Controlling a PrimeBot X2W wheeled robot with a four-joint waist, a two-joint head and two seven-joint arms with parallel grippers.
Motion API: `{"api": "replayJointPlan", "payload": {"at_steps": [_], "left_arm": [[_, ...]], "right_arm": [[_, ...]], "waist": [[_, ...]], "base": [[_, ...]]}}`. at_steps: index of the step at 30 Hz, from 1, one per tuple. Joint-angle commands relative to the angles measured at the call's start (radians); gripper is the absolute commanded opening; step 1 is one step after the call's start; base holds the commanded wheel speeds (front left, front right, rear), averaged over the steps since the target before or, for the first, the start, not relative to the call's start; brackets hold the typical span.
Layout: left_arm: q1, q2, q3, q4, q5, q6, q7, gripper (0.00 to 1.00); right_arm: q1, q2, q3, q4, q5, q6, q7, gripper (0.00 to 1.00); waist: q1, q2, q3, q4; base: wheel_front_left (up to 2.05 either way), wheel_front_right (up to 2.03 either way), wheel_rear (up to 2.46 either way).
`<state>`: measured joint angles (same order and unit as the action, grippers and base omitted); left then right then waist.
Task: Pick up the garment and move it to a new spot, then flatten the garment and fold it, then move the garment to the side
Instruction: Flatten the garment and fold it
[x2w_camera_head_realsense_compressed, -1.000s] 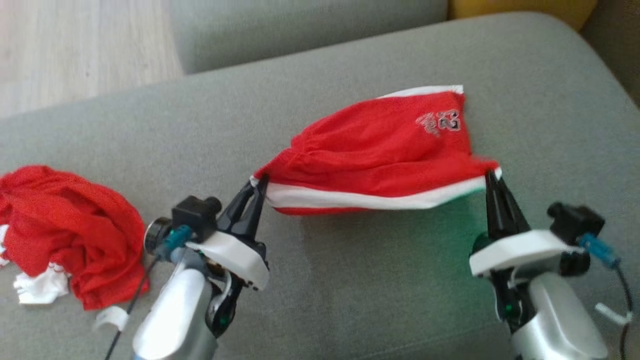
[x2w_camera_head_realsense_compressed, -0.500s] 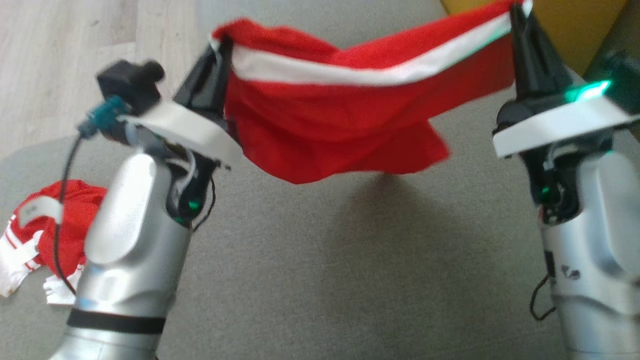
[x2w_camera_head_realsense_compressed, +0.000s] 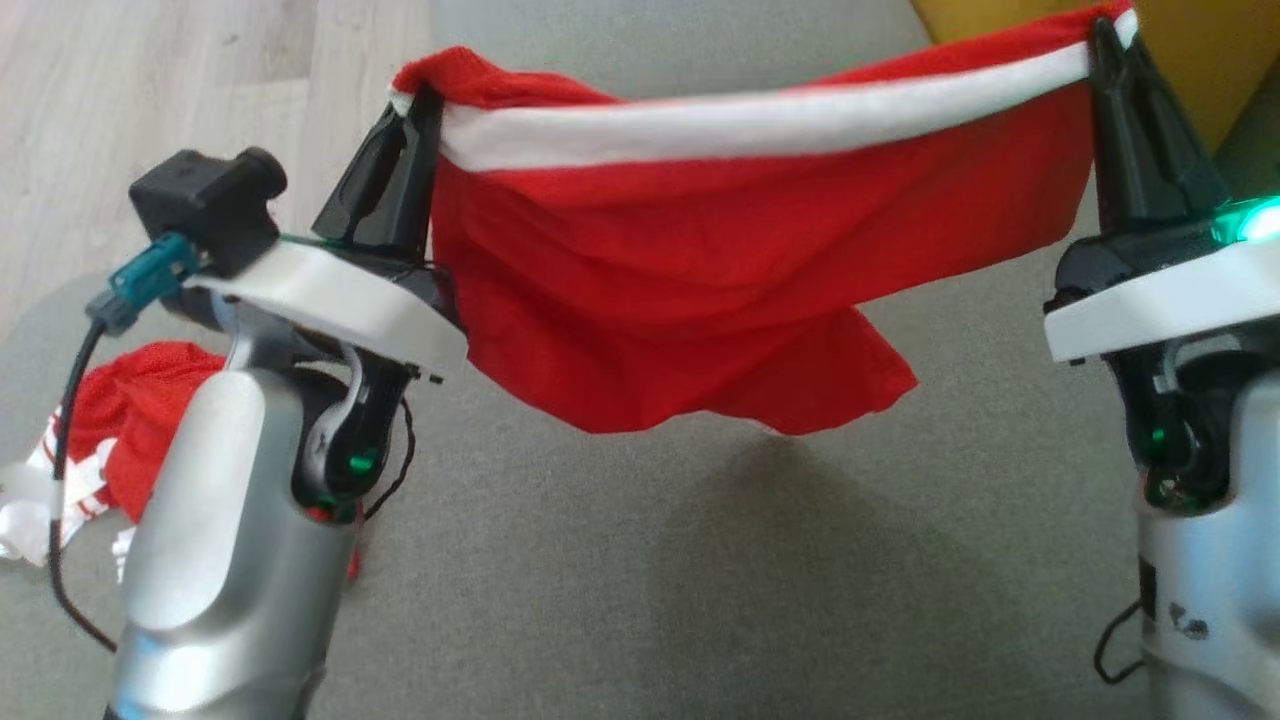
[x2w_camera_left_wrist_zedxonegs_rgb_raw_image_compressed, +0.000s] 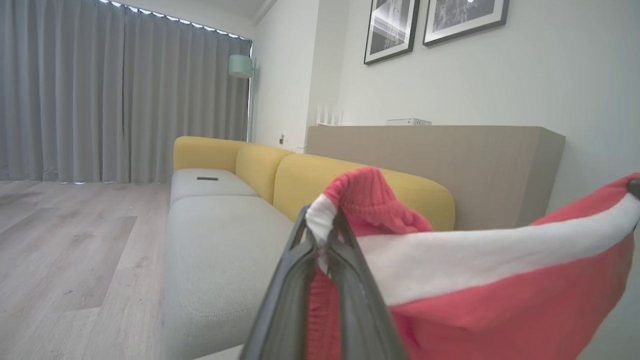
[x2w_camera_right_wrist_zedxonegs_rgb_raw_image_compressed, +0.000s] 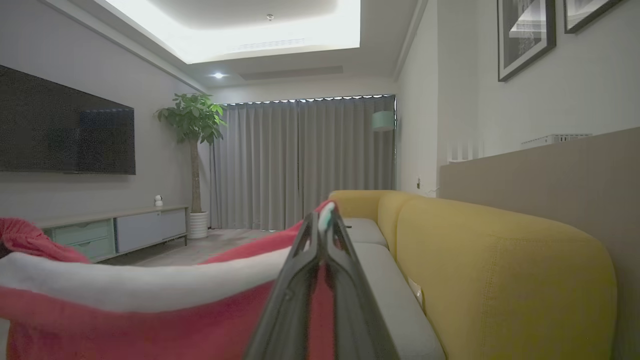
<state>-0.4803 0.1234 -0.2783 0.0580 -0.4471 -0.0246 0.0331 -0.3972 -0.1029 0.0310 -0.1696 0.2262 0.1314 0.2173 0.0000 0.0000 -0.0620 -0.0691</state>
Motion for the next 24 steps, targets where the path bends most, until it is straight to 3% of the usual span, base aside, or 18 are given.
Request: {"api": "replayJointPlan", "payload": {"at_steps": [1,5,9,16,24], "left_arm": [[-0.059,0.033,0.035,-0.050,0.000,0.008,0.009,0.00],[-0.088,0.048,0.035,-0.061,0.007,0.016,0.041,0.00],[-0.205,0.057,0.042,-0.007,0.007,0.004,0.061,0.00],[-0.562,0.083,0.048,0.232,0.047,-0.048,0.004,0.00],[-0.873,0.069,0.076,0.542,0.062,-0.065,-0.181,0.00]], "right_arm": [[-0.046,0.013,0.016,-0.046,-0.004,-0.001,0.011,0.00],[-0.084,0.009,0.016,-0.032,-0.015,-0.001,0.026,0.00],[-0.200,-0.025,0.027,0.049,-0.003,-0.001,0.011,0.00],[-0.556,-0.066,0.038,0.349,0.011,-0.001,-0.117,0.00],[-0.907,-0.045,-0.001,0.711,-0.049,-0.001,-0.374,0.00]], "waist": [[0.0000,0.0000,0.013,-0.002],[0.0000,0.0000,0.064,-0.014],[0.0000,0.0000,0.182,-0.029],[0.0000,0.0000,0.406,-0.060],[0.0000,0.0000,0.494,-0.068]], "base": [[0.00,0.00,0.00],[0.00,0.00,0.00],[0.00,0.00,0.00],[0.00,0.00,0.00],[0.00,0.00,0.00]]}}
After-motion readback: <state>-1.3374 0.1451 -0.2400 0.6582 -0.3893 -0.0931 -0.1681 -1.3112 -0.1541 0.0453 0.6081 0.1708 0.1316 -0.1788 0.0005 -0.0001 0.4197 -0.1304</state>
